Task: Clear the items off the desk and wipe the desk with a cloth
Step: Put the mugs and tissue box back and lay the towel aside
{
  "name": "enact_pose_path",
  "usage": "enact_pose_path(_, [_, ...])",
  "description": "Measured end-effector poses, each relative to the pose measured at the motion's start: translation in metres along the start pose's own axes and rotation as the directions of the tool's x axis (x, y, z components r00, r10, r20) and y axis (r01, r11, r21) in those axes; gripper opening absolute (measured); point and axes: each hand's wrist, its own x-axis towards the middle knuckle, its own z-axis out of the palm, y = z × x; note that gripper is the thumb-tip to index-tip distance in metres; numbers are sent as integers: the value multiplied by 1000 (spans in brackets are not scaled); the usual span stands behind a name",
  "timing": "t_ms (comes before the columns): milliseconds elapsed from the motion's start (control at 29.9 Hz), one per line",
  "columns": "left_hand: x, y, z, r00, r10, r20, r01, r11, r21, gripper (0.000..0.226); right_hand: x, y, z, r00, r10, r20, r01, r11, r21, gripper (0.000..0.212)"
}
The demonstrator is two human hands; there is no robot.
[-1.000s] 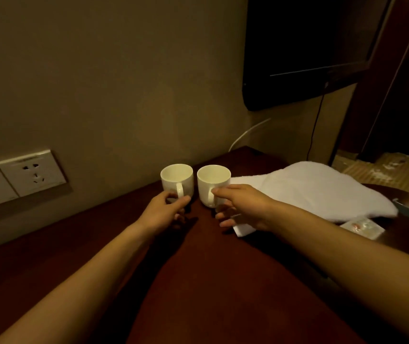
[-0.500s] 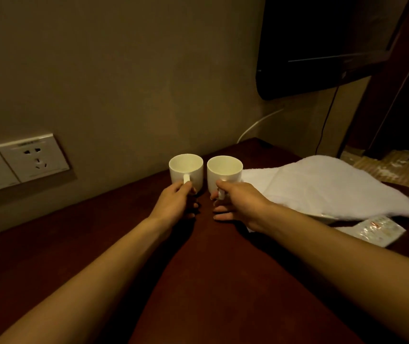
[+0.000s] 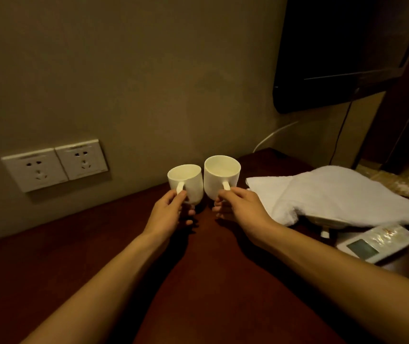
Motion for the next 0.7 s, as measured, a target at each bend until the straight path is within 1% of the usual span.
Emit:
enact_pose_path(67, [-11,4,-17,999,25,-25,-26,1000,-16,13,-7,-1,17,997,-56,50,57,998,-2,11])
enact_pose_path(100, [-17,5,-28,997,62,-41,-62,998,-7,10,-10,-1,27,994,-78,70,79,997,-2,7])
enact_pose_path(167, [-27,5,-49,988,135,-72,-131,990,56,9,-15,-1,49,990,-105,97,106,994,-3,6])
enact_pose_path(200, [-34,6,-61,984,154,-91,-146,985,89,10,-18,0,62,987,-113,115,115,993,-6,5])
enact_pose_path(267, [-49,9,-85,977,169,-128,-157,983,100,9,-23,1,88,981,-123,153,126,992,-9,8])
enact_pose_path(367, [-69,13,-121,967,177,-184,-159,982,104,12,-30,4,128,971,-129,202,134,991,-11,14])
enact_pose_path(601, [-106,11,-211,935,155,-320,-125,986,113,8,-44,7,224,929,-119,352,128,992,-3,13])
enact_pose_path(701, [-121,7,-247,918,149,-367,-115,987,114,11,-50,9,260,903,-102,418,122,992,-21,16])
